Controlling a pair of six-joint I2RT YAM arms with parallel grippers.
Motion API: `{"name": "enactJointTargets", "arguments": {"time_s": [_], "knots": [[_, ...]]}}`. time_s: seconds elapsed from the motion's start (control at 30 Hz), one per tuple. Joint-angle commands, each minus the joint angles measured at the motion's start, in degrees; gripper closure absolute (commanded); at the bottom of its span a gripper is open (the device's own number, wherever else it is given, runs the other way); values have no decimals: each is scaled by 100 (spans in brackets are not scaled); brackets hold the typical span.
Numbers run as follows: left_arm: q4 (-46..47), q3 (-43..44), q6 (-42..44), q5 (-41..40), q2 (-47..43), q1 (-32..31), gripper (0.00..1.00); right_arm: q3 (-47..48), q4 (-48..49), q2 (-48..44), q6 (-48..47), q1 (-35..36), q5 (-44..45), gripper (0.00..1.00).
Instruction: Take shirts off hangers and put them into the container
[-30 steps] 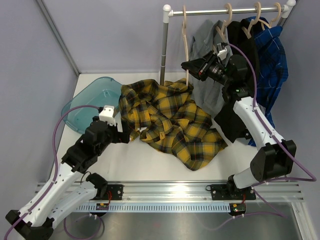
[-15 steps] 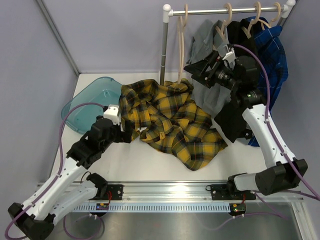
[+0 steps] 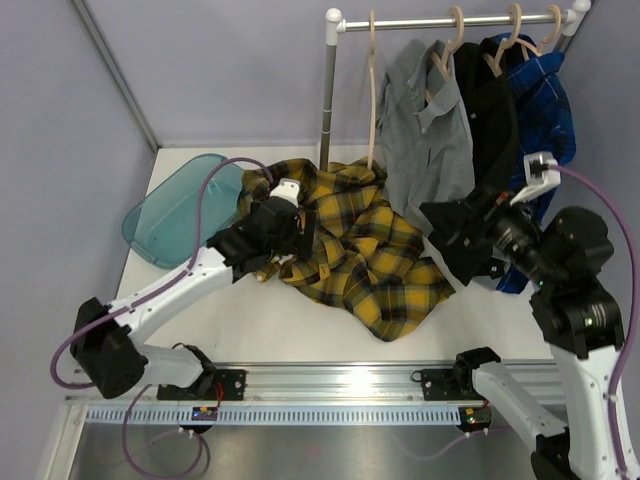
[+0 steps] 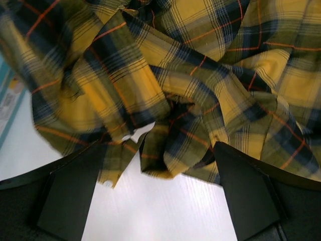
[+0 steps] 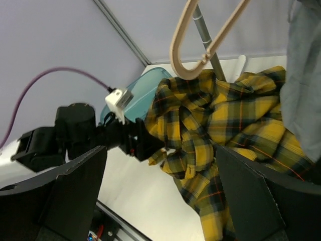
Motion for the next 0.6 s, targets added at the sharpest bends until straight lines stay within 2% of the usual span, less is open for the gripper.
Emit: {"name": "enactJointTargets", "arguments": {"time_s": [0.0, 0.3, 0.47, 0.5, 0.57], "knots": [[675, 347, -369, -220, 868, -30, 1, -306, -785, -354, -538, -9, 327, 1], [1353, 874, -853, -598, 3003, -30, 1, -1009, -1173, -1234, -627, -9, 266, 1], [1361, 858, -1275, -677, 3515, -30, 1, -1317, -1121, -1392, -504, -9, 64, 0], [1353, 779, -1388, -686, 3559, -30, 2, -1396, -1103, -1418, -495, -9, 54, 0], [1379, 682, -1495, -660, 3630, -30, 10, -1432, -1068, -1462, -468, -9, 19, 1]]}}
